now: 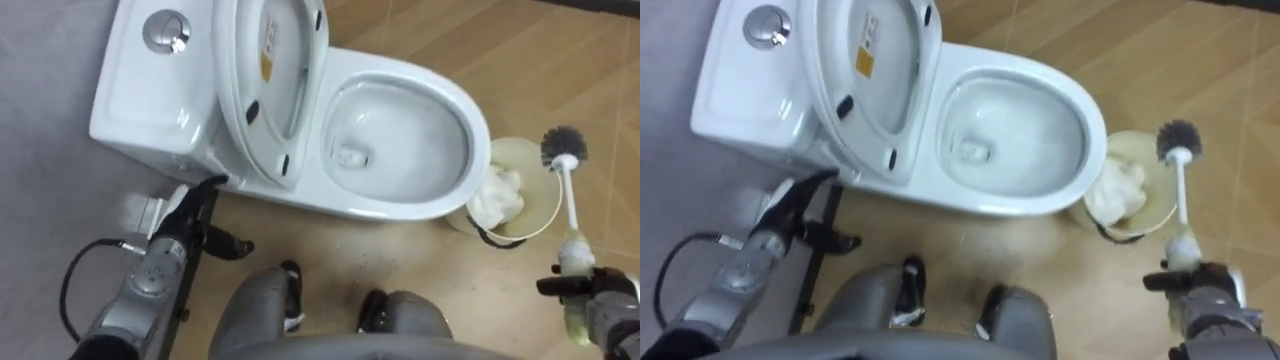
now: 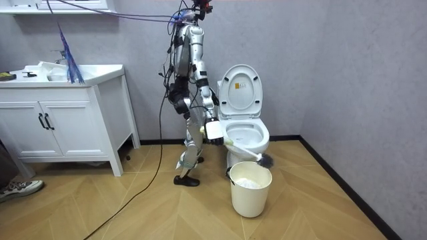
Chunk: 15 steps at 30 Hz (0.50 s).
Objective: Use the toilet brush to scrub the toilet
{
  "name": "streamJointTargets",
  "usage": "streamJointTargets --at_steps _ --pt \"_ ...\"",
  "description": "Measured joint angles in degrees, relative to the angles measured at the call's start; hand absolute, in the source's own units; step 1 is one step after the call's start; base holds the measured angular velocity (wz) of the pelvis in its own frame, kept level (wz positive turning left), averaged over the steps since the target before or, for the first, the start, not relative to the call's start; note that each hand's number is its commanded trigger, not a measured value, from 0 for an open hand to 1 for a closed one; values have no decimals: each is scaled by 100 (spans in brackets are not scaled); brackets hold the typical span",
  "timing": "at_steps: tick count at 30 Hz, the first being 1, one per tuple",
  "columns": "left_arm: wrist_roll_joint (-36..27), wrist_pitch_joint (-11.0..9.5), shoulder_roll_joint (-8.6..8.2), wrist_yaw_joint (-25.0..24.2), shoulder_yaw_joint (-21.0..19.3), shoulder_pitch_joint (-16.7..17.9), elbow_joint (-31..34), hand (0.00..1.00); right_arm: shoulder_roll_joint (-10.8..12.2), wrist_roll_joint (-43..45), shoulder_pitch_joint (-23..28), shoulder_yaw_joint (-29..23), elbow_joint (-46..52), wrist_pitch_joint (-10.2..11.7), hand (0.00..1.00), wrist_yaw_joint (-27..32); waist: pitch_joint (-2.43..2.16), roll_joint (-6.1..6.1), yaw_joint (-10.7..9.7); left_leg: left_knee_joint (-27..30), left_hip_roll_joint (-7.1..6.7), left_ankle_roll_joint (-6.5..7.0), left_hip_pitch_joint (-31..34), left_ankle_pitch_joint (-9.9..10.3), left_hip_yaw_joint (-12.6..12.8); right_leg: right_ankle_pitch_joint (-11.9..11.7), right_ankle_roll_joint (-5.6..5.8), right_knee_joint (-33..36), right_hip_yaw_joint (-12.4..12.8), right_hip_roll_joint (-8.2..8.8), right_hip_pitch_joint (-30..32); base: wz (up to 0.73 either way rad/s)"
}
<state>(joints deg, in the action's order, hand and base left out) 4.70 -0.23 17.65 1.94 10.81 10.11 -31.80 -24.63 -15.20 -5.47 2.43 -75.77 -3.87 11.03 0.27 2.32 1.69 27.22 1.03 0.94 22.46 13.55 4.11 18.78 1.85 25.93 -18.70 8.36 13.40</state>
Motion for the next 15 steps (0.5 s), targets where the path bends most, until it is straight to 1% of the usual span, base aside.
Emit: streamJointTargets --at_steps 2,3,4,5,7,8,10,12,13,14,15 --pt "-26 5 -16 -26 -168 148 -4 0 0 10 94 -98 73 0 100 6 -1 7 20 -188 5 -24 -277 -17 10 -157 14 -396 -46 -109 -359 3" --pt "-72 6 -22 -28 -246 286 2 0 1 40 156 -149 189 -4 100 25 5 16 28 -312 4 -31 -433 -43 7 -239 21 -618 -69 -154 -561 0" --pt "-74 7 -42 -34 -369 352 29 0 2 90 224 -160 334 5 100 49 1 35 -9 -439 0 -31 -592 -74 19 -301 33 -801 -128 -173 -746 0" --pt "-73 8 -56 -35 -433 393 30 0 2 131 242 -160 384 6 100 55 0 54 -8 -499 0 -35 -678 -87 29 -322 38 -876 -131 -177 -814 0" --pt "-63 27 -77 -39 -581 550 18 0 7 250 270 -156 492 4 100 69 4 88 12 -661 -20 -52 -971 -103 23 -410 50 -1141 -145 -225 -1140 -2" --pt "-59 28 -78 -40 -617 613 18 0 13 274 289 -156 517 3 100 70 7 108 20 -686 -27 -54 -1036 -104 19 -412 50 -1175 -150 -227 -1198 0" --pt "-66 29 -84 -40 -776 818 43 0 73 550 421 -157 823 -71 100 87 0 191 30 -793 -49 -75 -1253 -117 -10 -412 50 -1240 -195 -232 -1393 0" --pt "-61 41 -89 -41 -865 985 47 0 172 853 489 -157 1038 -95 100 83 25 250 15 -851 -51 -85 -1410 -122 -13 -412 50 -1302 -206 -244 -1551 0" --pt "-48 50 -110 -48 -910 1073 49 0 235 1044 588 -157 1199 -102 100 79 15 280 18 -853 -63 -86 -1469 -121 -32 -413 50 -1374 -230 -250 -1649 6" --pt "-44 55 -137 -55 -941 1100 48 0 259 1144 640 -156 1269 -101 100 69 13 283 17 -854 -70 -86 -1492 -121 -50 -418 55 -1401 -254 -252 -1695 16" --pt "-9 65 -211 -90 -1022 1113 45 0 287 1350 744 -156 1384 -100 100 53 5 270 20 -853 -88 -87 -1523 -121 -116 -425 62 -1438 -314 -251 -1774 23"
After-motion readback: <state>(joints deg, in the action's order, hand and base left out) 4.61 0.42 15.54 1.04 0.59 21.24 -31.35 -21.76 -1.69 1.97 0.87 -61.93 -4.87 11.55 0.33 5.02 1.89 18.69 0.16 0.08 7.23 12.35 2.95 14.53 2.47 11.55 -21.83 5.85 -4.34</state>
